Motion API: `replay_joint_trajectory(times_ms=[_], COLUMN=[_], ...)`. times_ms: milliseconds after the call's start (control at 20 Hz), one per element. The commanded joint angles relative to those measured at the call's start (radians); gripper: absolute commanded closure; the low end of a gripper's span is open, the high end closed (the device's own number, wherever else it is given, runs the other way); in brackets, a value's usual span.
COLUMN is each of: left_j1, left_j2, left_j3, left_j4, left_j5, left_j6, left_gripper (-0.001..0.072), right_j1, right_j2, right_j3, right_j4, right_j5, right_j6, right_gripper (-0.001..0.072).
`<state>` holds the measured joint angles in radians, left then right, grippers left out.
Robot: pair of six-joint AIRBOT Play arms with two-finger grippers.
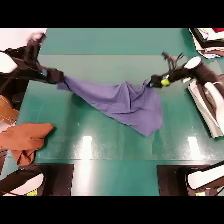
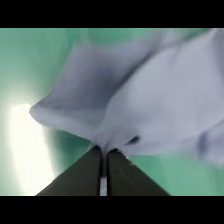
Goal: Fold the shirts.
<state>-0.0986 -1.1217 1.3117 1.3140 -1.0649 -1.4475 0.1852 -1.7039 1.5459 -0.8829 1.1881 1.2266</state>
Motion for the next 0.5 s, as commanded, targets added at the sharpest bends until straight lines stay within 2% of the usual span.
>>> replay_joint_trajectory(times_ms=[0, 200, 450], left_j1=[0.001, 0.001, 0.001], left_j2=[0.119, 0.256, 0.283], left_j3=[0.150, 0.399, 0.684], left_j4=[0.099, 0.108, 0.067], left_j5=[-0.001, 0.002, -0.046], left_j6=[-0.019, -0.019, -0.020], left_gripper=[0.0681, 0.0681, 0.0682], right_j1=[-0.036, -0.108, -0.173], right_j2=[0.149, 0.390, 0.636], right_j3=[0.142, 0.298, 0.405], right_j4=[-0.009, -0.009, -0.010], right_j5=[0.043, 0.050, 0.070], right_j6=[-0.005, -0.004, -0.003], right_gripper=[0.0698, 0.0697, 0.0698])
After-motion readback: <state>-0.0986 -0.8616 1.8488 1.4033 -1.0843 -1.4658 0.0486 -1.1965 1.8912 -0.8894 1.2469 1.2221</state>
